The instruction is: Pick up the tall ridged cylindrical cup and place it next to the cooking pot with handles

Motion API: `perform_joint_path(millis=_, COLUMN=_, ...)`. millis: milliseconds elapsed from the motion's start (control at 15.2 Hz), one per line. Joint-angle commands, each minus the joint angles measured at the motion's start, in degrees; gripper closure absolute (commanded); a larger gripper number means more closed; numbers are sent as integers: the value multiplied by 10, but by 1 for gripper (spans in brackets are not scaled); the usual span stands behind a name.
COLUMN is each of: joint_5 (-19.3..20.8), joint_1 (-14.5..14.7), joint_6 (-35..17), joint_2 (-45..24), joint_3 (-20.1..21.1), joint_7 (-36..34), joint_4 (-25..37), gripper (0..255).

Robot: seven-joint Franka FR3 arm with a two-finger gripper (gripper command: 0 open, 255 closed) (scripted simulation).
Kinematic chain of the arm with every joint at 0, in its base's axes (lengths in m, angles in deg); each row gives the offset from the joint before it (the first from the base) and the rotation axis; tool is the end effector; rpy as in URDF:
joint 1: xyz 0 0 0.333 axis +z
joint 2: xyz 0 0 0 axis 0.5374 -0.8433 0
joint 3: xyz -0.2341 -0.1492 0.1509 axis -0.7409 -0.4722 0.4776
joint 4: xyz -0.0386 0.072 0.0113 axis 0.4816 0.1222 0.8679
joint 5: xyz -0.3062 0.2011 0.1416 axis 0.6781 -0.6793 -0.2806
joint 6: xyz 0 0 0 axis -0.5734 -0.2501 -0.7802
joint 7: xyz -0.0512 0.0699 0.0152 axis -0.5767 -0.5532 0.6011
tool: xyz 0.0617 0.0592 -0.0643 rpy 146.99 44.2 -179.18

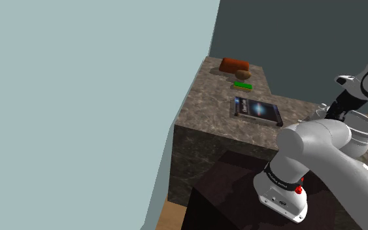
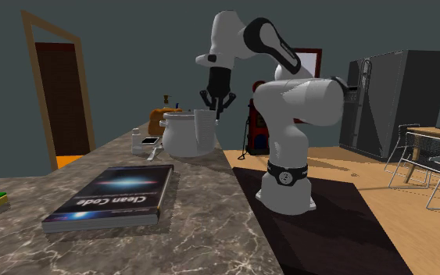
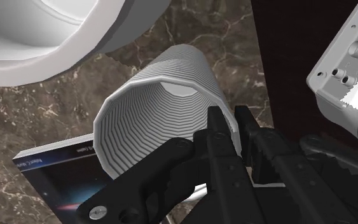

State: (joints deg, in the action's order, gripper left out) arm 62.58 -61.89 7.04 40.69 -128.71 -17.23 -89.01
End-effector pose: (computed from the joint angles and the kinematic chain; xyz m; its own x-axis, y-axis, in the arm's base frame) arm -0.0523 -0.2448 0.4310 0.9778 0.1958 0.0741 0.1883 -0.9773 0.0974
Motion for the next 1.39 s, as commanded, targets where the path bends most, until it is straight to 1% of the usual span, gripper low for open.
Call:
perform_joint_path(millis=0, joint_5=9, joint_1=-19, joint_6=-14, joint_2=0, joint_3=-15, joint_7=8, joint_4=-15, gripper=255)
perform_joint_path(millis=264, joint_5=37, joint_1=-58, joint_6=-40, joint_2=0, joint_3=-54, joint_7=27, joint_4=-45, gripper=255)
perform_joint_path(millis=792, joint_5=37, joint_1=-58, joint_6=-40, joint_2=0, joint_3=-54, joint_7=27, joint_4=-45, gripper=255)
perform_joint_path(millis=858, joint_5=37, joint_1=-58, joint_6=-40, joint_2=0, joint_3=-54, joint_7=27, joint_4=-45, gripper=0)
perform_joint_path(millis=1188, joint_5=37, joint_1=-58, joint_6=-40, joint_2=0, joint_3=-54, joint_7=27, joint_4=-45, gripper=0)
perform_joint_path(millis=1320, joint_5=-5, joint_1=-37, joint_6=-26, joint_2=-14, joint_3=-7, joint_7=23, joint_4=-15, gripper=0)
